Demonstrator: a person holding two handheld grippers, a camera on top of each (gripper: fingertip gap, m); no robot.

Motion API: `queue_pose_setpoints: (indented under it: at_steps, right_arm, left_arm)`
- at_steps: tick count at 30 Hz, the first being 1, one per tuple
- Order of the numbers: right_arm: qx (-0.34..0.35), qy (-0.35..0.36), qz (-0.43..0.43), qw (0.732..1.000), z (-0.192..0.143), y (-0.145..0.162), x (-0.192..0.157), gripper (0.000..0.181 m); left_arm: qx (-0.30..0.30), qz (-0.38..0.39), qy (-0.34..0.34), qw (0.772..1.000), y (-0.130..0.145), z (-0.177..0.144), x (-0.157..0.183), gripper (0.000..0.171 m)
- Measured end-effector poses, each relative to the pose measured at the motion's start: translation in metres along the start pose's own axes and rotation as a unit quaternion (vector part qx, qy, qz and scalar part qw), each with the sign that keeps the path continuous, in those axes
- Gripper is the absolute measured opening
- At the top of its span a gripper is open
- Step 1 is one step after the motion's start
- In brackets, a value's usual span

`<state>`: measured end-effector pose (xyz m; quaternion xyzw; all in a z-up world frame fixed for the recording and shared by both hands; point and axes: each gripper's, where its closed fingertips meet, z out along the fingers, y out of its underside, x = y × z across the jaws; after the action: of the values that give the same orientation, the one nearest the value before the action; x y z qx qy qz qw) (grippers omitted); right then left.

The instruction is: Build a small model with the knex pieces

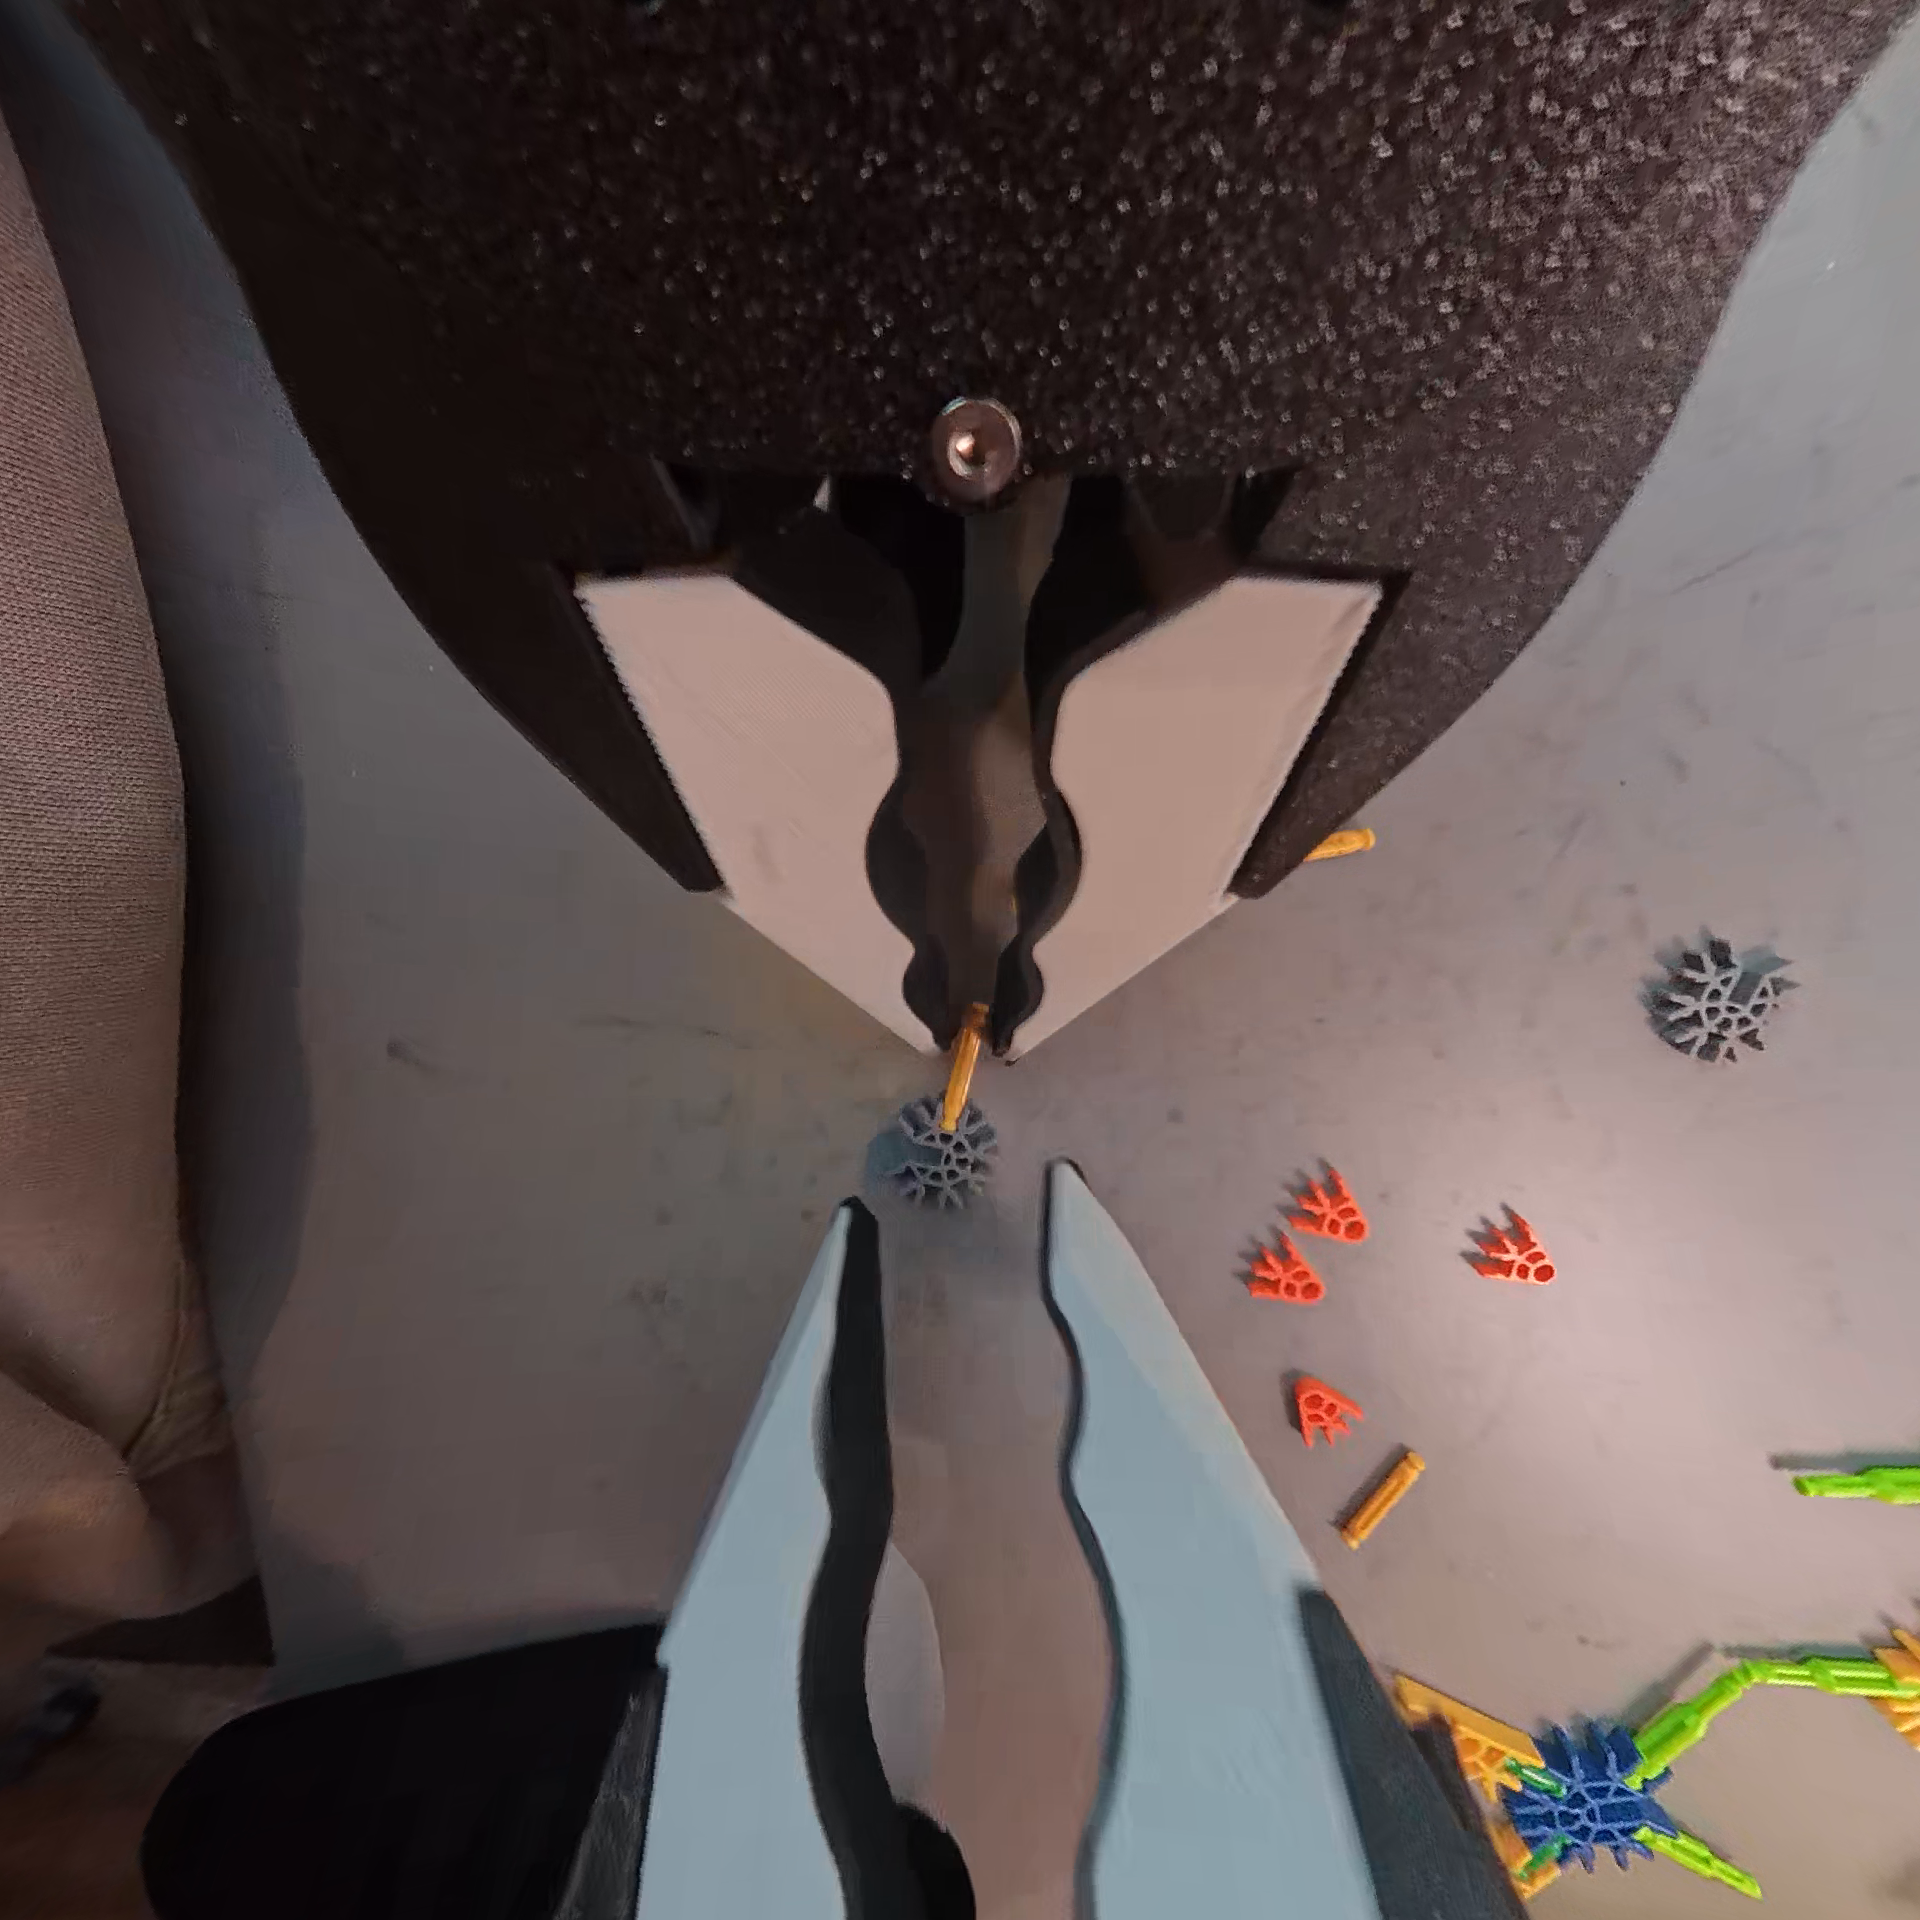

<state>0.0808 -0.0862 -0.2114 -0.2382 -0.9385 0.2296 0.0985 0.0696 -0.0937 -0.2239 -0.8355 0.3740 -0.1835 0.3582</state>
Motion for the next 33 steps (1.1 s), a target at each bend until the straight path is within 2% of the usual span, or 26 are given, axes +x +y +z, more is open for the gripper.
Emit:
queue_pose_setpoints:
  at_steps: [4, 6, 9, 11, 16, 20, 23, 25, 29, 33]
  right_arm:
    - [0.087, 0.103, 0.148, 0.98, -0.047, 0.019, 0.031, 0.028]
    - [0.085, 0.149, 0.211, 0.962, -0.059, 0.046, 0.045, 0.022]
    - [0.057, 0.185, 0.281, 0.94, -0.058, 0.082, 0.057, 0.016]
    - [0.047, 0.191, 0.3, 0.933, -0.053, 0.094, 0.063, 0.014]
    - [0.005, 0.17, 0.298, 0.939, -0.037, 0.105, 0.062, 0.001]
    - [0.014, 0.165, 0.273, 0.948, -0.04, 0.095, 0.059, 0.0]
    - [0.077, 0.122, 0.207, 0.968, -0.043, 0.046, 0.035, 0.0]
    - [0.067, 0.096, 0.175, 0.978, -0.034, 0.027, 0.017, 0.0]
    - [0.041, 0.066, 0.153, 0.985, -0.011, 0.017, -0.001, 0.0]
    - [0.031, 0.055, 0.156, 0.986, -0.006, 0.019, -0.004, 0.0]
  left_arm:
    - [-0.003, -0.002, -0.001, 1.0, 0.001, 0.0, 0.002, 0.004]
    - [-0.004, -0.007, 0.001, 1.0, 0.001, 0.0, 0.002, 0.004]
    - [-0.003, -0.014, 0.003, 1.0, 0.001, 0.0, 0.002, 0.004]
    - [-0.001, -0.016, 0.001, 1.0, 0.001, 0.0, 0.002, 0.004]
    - [0.001, -0.023, 0.0, 1.0, 0.001, 0.0, 0.002, 0.004]
    - [0.003, -0.034, 0.0, 0.999, 0.001, 0.0, 0.001, 0.004]
    - [0.002, -0.036, -0.002, 0.999, 0.001, -0.001, 0.001, 0.004]
    - [0.002, -0.037, -0.001, 0.999, 0.001, -0.001, 0.001, 0.004]
    - [0.003, -0.038, -0.001, 0.999, 0.001, -0.001, 0.001, 0.004]
    - [0.002, -0.041, -0.002, 0.999, 0.001, -0.001, 0.001, 0.004]
